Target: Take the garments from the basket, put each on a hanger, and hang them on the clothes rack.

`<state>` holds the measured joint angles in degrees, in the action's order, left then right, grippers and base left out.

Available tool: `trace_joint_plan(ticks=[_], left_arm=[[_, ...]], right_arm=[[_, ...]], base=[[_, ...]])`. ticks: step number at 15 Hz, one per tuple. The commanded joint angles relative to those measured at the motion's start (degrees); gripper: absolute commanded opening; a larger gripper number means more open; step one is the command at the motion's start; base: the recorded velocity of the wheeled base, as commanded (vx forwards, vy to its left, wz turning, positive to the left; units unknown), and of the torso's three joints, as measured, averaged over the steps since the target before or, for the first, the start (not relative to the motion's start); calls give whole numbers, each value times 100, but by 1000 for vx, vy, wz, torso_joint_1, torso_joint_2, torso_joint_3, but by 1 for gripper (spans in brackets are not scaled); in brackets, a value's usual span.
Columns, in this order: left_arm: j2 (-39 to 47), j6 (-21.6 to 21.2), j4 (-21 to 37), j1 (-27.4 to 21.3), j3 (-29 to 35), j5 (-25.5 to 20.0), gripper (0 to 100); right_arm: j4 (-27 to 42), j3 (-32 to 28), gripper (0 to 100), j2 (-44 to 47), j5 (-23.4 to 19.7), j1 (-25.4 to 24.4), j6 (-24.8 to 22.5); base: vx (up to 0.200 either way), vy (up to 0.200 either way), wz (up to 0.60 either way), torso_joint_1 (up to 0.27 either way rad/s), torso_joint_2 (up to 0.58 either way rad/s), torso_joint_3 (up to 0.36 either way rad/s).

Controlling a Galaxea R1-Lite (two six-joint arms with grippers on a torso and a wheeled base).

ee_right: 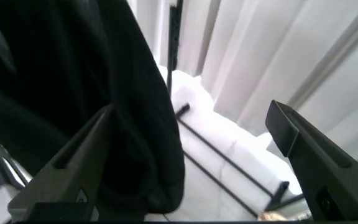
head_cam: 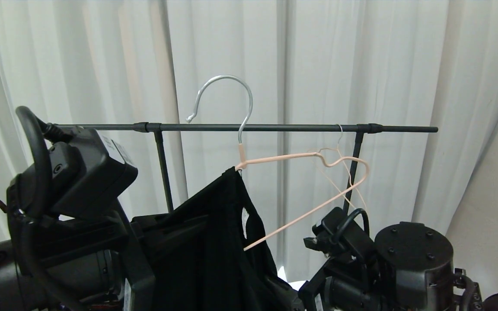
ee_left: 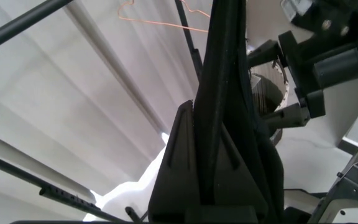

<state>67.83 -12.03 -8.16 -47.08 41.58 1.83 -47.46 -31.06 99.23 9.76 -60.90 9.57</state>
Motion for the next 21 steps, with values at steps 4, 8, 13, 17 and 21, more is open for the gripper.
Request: trace_joint_plan(ticks=[4, 8, 13, 17, 21], left_arm=[[-24, 8, -2, 6, -27, 11, 0], [-165, -1, -2, 15, -115, 11, 0], [-490, -27, -2, 23, -713, 19, 0], [-736, -54, 7, 6, -1302, 11, 0], [-683, -54, 7, -12, -1601, -25, 0]], right_arm=[[0, 513, 100, -44, 403, 114, -34], [0, 654, 100, -71, 860, 949, -500], [-9, 628, 100, -369, 1027, 2214, -922], [-132, 496, 100, -747, 983, 2707, -878], [-141, 215, 100, -1029, 790, 2821, -878]], base=[[0, 0, 0, 0, 0, 0], [0, 0, 0, 0, 0, 0], [0, 0, 0, 0, 0, 0], [0, 0, 0, 0, 0, 0], [0, 0, 0, 0, 0, 0]])
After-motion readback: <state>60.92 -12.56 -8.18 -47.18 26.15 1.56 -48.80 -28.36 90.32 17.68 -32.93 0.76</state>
